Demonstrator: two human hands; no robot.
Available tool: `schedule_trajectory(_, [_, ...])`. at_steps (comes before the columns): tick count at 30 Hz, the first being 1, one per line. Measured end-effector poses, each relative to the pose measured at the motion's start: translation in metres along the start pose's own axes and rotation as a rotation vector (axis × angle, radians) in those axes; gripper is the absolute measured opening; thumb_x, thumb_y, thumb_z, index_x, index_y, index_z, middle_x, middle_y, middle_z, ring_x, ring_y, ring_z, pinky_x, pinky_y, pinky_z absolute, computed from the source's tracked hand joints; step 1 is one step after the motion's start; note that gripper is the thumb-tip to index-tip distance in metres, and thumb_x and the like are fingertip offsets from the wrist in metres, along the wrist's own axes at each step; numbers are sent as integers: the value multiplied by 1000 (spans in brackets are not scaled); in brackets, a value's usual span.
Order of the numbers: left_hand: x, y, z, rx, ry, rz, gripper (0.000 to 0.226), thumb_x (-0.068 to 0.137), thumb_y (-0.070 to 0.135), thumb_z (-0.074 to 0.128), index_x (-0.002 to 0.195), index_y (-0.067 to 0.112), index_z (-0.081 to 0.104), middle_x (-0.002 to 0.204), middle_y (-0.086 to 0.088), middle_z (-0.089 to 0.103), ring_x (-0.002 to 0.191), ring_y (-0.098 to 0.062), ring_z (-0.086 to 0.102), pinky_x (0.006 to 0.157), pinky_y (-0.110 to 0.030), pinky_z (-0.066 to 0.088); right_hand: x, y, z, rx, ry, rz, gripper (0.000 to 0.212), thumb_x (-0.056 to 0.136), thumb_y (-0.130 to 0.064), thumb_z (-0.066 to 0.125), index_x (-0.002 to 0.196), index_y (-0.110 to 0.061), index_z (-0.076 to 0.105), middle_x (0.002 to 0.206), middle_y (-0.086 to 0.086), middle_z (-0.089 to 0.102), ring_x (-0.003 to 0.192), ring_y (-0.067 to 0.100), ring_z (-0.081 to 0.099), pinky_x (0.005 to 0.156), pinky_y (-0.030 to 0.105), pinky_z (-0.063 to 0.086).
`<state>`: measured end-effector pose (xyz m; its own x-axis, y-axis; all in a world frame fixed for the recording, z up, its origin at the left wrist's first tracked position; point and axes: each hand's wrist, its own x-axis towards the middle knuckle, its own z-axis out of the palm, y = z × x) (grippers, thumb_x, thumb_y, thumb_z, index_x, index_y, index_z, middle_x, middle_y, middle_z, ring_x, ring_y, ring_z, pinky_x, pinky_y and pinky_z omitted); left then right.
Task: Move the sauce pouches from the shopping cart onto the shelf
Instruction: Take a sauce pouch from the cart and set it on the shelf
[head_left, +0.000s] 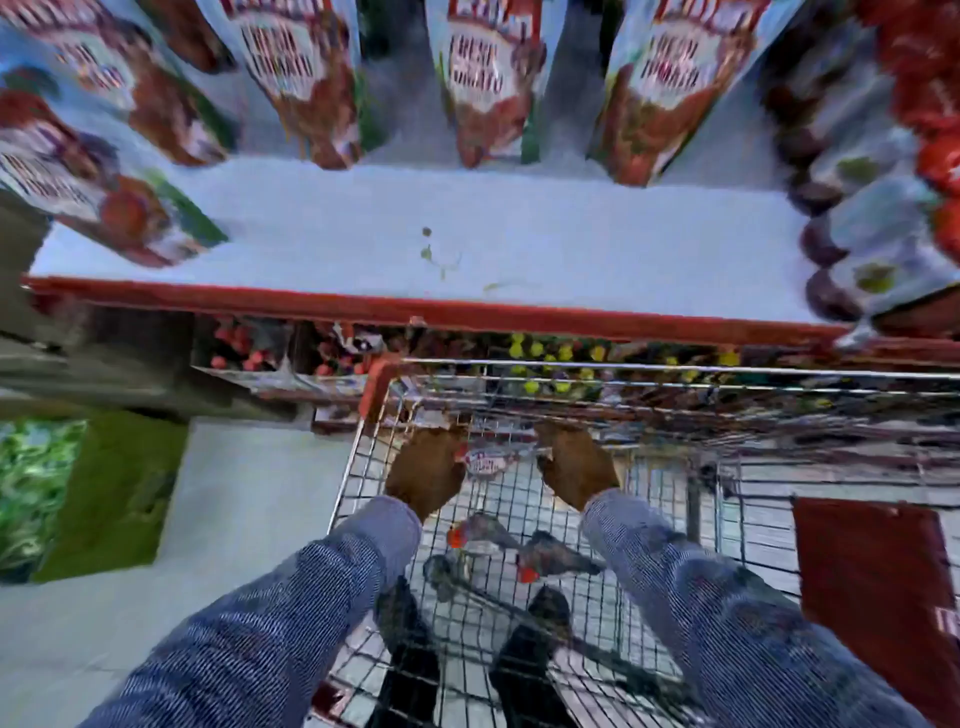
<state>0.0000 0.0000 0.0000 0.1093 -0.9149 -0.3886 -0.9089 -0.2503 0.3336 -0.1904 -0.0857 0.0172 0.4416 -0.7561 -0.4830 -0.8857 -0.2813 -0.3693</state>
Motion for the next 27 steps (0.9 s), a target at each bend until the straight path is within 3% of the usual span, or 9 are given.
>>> schedule_trajectory(2, [11, 1, 5, -55, 36, -13, 31, 85, 16, 56, 114, 7, 65, 107, -21, 71, 96, -39, 67, 81, -50, 57, 11, 3, 6, 34, 21, -28, 36, 88, -17, 57, 124, -17, 59, 126, 13, 63, 117, 31, 57, 97, 43, 50])
schedule_trajectory(6, [15, 3, 5, -99, 26, -69, 11, 85, 13, 60, 93, 13, 68, 89, -17, 74, 80, -35, 69, 69, -43, 59, 16, 2, 13, 52, 50, -20, 16, 85, -13, 59, 91, -17, 72, 92, 15, 75, 89, 34, 67, 76, 44, 57])
schedule_trajectory(10, [-2, 7, -14, -91, 59, -40, 13, 87, 4, 56, 89, 9, 67, 84, -16, 72, 74, -32, 69, 60, -37, 56, 5, -7, -3, 30, 81, -64, 15, 89, -17, 54, 87, -19, 69, 83, 12, 75, 78, 33, 68, 66, 38, 55])
schedule_trajectory(13, [-28, 11, -52, -142, 159, 29, 16, 86, 6, 59, 98, 12, 68, 92, -12, 75, 80, -30, 70, 67, -37, 58, -19, -22, -28, 48, 188, -142, 14, 93, -32, 51, 91, -25, 63, 75, 6, 73, 69, 27, 66, 56, 30, 46])
schedule_trajectory(16, [-69, 13, -105, -231, 276, 87, 17, 92, 12, 57, 105, 16, 67, 99, -10, 74, 84, -30, 70, 72, -39, 59, -57, -51, -70, 186, 304, -237, 9, 93, -29, 54, 93, -29, 63, 80, -1, 74, 66, 15, 65, 60, 30, 53])
schedule_trajectory(20, [-120, 16, -187, -239, 489, 183, 31, 96, 39, 44, 112, 21, 64, 105, -3, 72, 87, -21, 67, 74, -29, 53, -104, -108, -130, 374, 431, -335, 8, 92, -31, 58, 91, -31, 66, 79, -13, 73, 66, -2, 66, 59, 14, 51])
schedule_trajectory(24, [-150, 19, -271, -248, 642, 216, 26, 87, 25, 52, 108, 20, 67, 104, 10, 69, 90, -12, 63, 81, -22, 49, -124, -160, -182, 512, 547, -433, 7, 88, -21, 64, 90, -27, 68, 86, -14, 74, 76, 1, 68, 75, 25, 56])
schedule_trajectory(27, [-159, 14, -319, -191, 721, 208, 29, 82, 29, 52, 104, 21, 70, 96, 3, 74, 81, -16, 67, 76, -29, 54, -124, -193, -209, 571, 648, -477, 20, 82, -13, 70, 83, -33, 67, 81, -24, 70, 78, -6, 66, 77, 19, 55])
